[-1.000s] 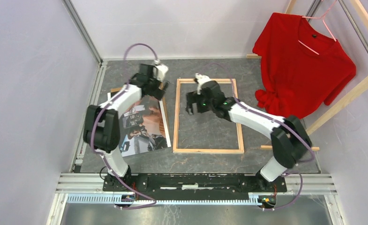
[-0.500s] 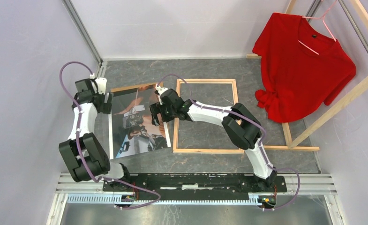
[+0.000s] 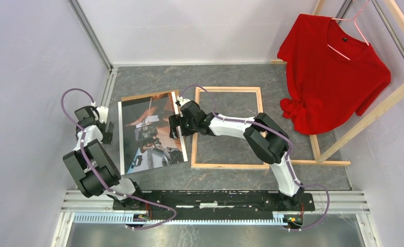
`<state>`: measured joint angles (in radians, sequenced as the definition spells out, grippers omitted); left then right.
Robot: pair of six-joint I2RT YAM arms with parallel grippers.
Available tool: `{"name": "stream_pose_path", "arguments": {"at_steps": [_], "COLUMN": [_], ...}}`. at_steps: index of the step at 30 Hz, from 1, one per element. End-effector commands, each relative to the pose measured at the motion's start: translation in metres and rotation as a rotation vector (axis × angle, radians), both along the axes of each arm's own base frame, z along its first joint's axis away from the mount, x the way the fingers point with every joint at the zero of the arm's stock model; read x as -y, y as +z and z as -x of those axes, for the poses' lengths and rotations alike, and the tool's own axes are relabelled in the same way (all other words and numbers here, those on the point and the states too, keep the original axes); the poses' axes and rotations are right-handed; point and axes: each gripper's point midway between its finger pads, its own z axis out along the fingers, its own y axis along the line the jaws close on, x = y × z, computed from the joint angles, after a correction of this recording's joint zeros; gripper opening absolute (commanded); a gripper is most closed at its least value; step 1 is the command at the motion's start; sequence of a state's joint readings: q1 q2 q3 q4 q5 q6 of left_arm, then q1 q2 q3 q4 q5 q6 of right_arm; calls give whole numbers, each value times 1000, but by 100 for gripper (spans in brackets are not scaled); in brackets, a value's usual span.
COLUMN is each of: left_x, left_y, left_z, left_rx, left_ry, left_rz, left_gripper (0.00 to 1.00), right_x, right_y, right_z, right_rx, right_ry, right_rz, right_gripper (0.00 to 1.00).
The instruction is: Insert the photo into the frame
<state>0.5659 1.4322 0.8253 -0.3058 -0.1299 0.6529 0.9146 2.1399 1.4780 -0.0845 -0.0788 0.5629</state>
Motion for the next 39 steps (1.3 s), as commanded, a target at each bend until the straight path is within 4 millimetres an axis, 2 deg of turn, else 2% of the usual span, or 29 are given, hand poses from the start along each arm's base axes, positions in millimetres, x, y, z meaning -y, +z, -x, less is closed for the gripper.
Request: {"name": "stream_pose_path", "arguments": {"at_steps": [1,6,11,14,17,19,22,27,36,39], "left_x": [-17,-17,-8,3,16,22,32,36,53,55], "left_y": [-14,-26,-43,-46,-46,-45,-46,-54,-53,-58], "left_z": [-3,-6,-8,-10,-11,-11,-12,-10,-5,-2], "left_rx": [-14,-14,-26,-10,1,13,38,32,40,25], "left_ry": [-5,11,11,5,-19,-28,-41,-38,-86,-91], "left_rz": [-75,-50,16,59,72,75,94,112,103,94], "left_gripper": [100,100,100,100,100,100,100,100,100,100], "right_x": [-14,-38,-45,-30,4,18,24,23,23,15], "right_y": [-21,-20,-15,-16,-16,-17,-19,-30,-32,-26], "right_z": [24,26,23,19,23,33,52,78,128,131], "right_rx": [-117,-153,-165,-166,-179,-187,-210,-271,-378,-396], "right_ry": [33,48,43,17,-39,-49,-24,22,59,65], "right_rz": [-20,-72,-116,-85,-58,-46,-37,-24,-47,-103], "right_gripper": [98,98,98,98,98,98,98,97,92,91]}}
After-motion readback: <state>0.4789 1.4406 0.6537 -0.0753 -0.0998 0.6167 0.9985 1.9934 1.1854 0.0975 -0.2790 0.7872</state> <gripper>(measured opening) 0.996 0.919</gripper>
